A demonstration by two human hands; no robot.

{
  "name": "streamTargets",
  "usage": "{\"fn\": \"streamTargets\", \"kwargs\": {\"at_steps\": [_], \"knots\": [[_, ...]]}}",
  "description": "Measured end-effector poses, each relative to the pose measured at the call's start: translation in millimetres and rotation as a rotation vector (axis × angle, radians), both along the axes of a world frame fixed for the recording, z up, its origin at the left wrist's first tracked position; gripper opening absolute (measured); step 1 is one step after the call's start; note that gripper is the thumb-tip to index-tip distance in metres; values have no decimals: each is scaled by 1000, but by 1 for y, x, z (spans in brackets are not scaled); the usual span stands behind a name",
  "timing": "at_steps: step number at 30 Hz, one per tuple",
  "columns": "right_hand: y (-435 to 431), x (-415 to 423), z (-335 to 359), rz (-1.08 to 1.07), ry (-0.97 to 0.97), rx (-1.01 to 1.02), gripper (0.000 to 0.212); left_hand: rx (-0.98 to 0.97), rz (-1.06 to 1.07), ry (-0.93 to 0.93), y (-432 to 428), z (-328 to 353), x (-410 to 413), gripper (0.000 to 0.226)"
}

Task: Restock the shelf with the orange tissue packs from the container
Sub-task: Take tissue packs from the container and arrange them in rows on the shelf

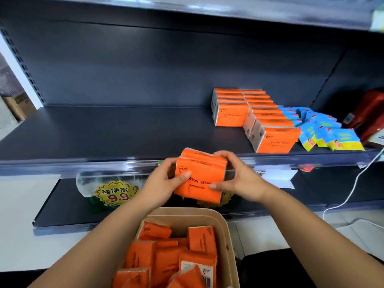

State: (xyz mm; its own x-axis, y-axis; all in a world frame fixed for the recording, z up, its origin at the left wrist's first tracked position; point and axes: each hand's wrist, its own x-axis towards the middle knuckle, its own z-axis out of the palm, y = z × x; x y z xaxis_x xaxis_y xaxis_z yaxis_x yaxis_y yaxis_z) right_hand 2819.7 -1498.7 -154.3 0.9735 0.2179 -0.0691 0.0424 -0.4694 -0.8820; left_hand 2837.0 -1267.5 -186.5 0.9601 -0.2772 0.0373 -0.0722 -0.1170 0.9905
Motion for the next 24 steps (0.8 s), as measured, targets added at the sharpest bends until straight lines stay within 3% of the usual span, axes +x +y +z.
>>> {"fn": "streamTargets", "kwargs": {"at_steps": [5,12,19,24], "knots": [[-26,31,32,-88,-213,-96,75,34,7,-97,-27,37,38,40],[-57,94,64,-145,-272,-303,85,154,52,-159,-74,60,102,45],[-73,132,76,-180,-292,-888,86,234,93,-150,-113,50,142,48],[-80,145,77,-155,-295,-1109,80,261,120,-134,-130,35,155,43]]}}
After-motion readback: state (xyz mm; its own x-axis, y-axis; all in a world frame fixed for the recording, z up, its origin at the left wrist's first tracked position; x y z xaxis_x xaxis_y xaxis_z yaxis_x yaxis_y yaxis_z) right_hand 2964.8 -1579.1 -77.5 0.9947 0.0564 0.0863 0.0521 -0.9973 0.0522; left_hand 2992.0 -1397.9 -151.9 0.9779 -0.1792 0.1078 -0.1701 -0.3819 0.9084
